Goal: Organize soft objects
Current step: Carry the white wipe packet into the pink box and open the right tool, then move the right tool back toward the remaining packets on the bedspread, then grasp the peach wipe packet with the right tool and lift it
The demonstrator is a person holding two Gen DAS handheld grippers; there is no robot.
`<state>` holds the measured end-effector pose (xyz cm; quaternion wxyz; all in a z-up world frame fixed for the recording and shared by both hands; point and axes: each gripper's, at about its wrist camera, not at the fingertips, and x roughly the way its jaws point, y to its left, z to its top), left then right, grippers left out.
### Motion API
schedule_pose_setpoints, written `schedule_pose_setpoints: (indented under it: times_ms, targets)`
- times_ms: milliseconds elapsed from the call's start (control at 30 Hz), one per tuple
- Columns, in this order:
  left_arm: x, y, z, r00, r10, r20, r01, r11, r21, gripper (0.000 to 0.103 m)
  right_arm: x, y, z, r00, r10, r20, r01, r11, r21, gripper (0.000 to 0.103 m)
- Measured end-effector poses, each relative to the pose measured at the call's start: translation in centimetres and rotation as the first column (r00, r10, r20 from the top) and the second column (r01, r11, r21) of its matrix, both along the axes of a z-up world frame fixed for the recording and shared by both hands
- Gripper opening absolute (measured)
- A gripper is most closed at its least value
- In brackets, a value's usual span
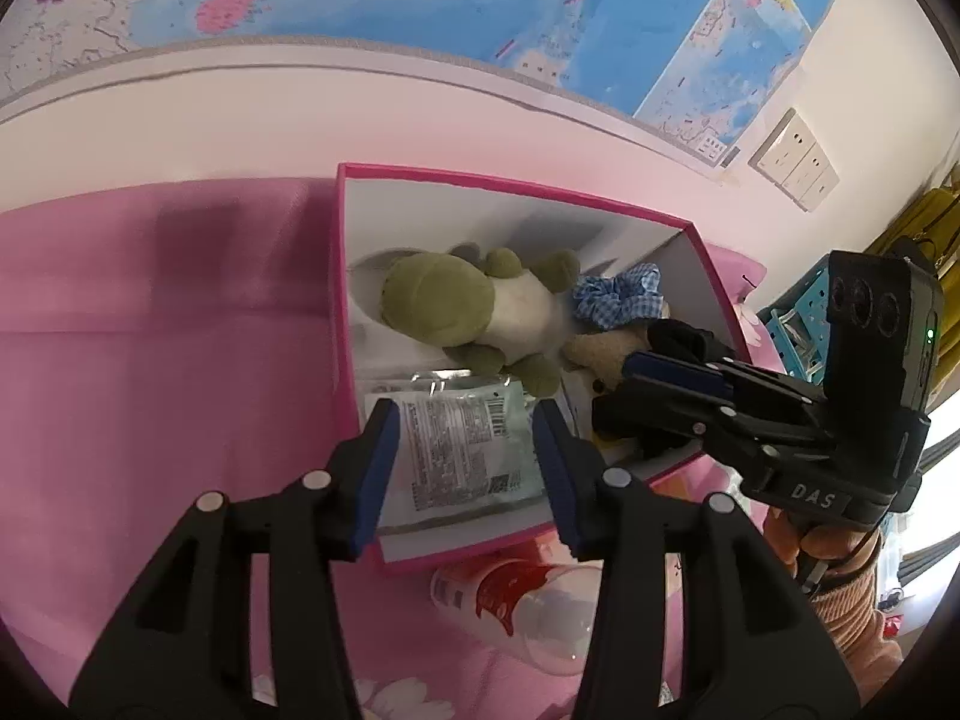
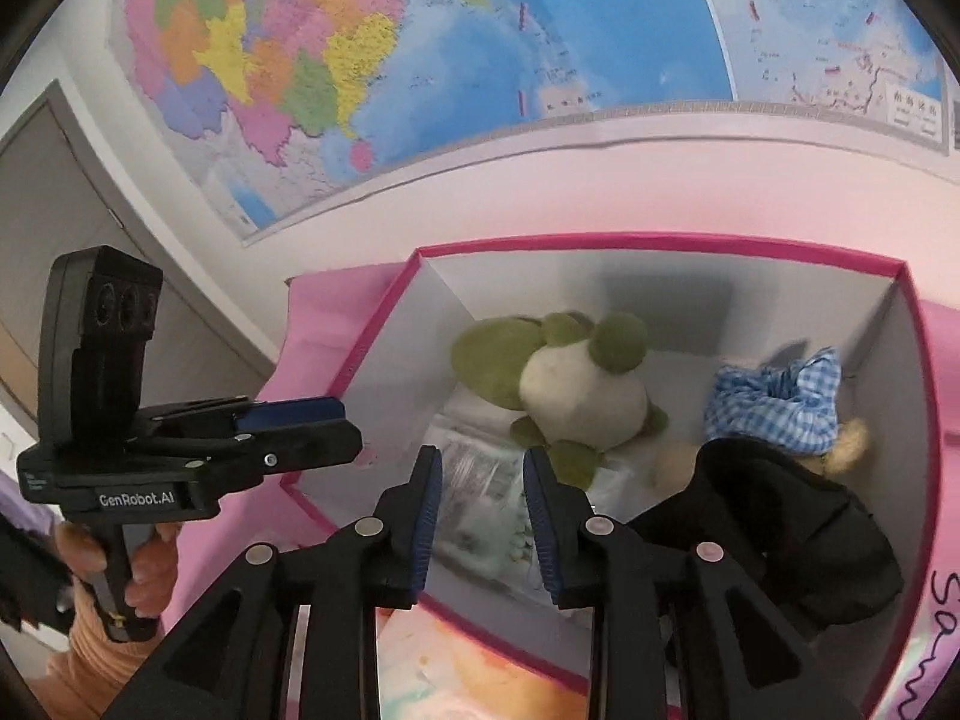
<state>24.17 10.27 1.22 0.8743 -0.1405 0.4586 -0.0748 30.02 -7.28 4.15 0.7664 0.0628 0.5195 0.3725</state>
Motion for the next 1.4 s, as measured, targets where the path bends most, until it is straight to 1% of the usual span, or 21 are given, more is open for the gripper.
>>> schedule_pose_setpoints:
  times_ms: [133, 233, 367, 467, 600, 733, 833, 900, 967, 1133, 1267, 1400]
  targets:
    - [-1.9, 0.3, 1.0, 0.998, -0.001, 0.056, 0.0, 1.0, 0.021, 0.049, -1.3, -1.1, 0.8, 1.0, 0.019, 0.021, -0.019, 0.999, 0.026, 0.029]
    - [-4.3, 0.5, 2.0, 0.993, -0.014, 0.118, 0.012, 1.0, 0.02, 0.051, -2.6, -1.8, 1.8, 0.999, 0.034, 0.041, -0.036, 0.999, 0.041, 0.031]
    - [-7.6, 0.1, 2.9, 0.984, -0.039, 0.175, 0.037, 0.999, 0.014, 0.054, -4.6, -2.3, 3.4, 0.995, 0.057, 0.088, -0.061, 0.997, 0.044, 0.034]
    - [-9.9, -0.3, 3.0, 0.979, -0.06, 0.193, 0.059, 0.998, 0.008, 0.055, -6.4, -2.5, 4.5, 0.989, 0.079, 0.125, -0.085, 0.995, 0.045, 0.038]
    - [-12.3, -0.8, 2.7, 0.976, -0.073, 0.204, 0.073, 0.997, 0.007, 0.055, -8.6, -2.5, 5.8, 0.982, 0.11, 0.153, -0.119, 0.991, 0.056, 0.041]
    - [-14.5, -1.0, 1.8, 0.977, -0.075, 0.2, 0.082, 0.996, -0.027, 0.056, -10.6, -2.5, 6.9, 0.975, 0.13, 0.181, -0.143, 0.988, 0.06, 0.043]
    - [-15.9, -1.2, 1.0, 0.979, -0.075, 0.188, 0.085, 0.995, -0.045, 0.06, -11.9, -2.9, 7.6, 0.972, 0.139, 0.191, -0.155, 0.985, 0.073, 0.045]
    - [-16.9, -1.5, 0.6, 0.98, -0.076, 0.184, 0.086, 0.995, -0.048, 0.064, -12.9, -3.4, 8.0, 0.969, 0.144, 0.199, -0.162, 0.984, 0.078, 0.048]
    - [-17.9, -2.0, -0.3, 0.982, -0.084, 0.172, 0.093, 0.995, -0.046, 0.064, -13.7, -4.0, 8.3, 0.969, 0.146, 0.201, -0.166, 0.982, 0.086, 0.051]
    - [-19.8, -3.2, -2.2, 0.983, -0.126, 0.131, 0.134, 0.989, -0.06, 0.065, -15.9, -5.9, 8.9, 0.971, 0.148, 0.189, -0.17, 0.98, 0.103, 0.053]
    - [-20.9, -3.9, -3.5, 0.983, -0.153, 0.1, 0.162, 0.983, -0.087, 0.065, -17.6, -7.2, 8.2, 0.977, 0.149, 0.153, -0.165, 0.982, 0.095, 0.055]
    - [-21.8, -4.2, -5.0, 0.985, -0.164, 0.06, 0.171, 0.977, -0.126, 0.065, -18.8, -7.6, 6.4, 0.983, 0.161, 0.092, -0.168, 0.983, 0.076, 0.055]
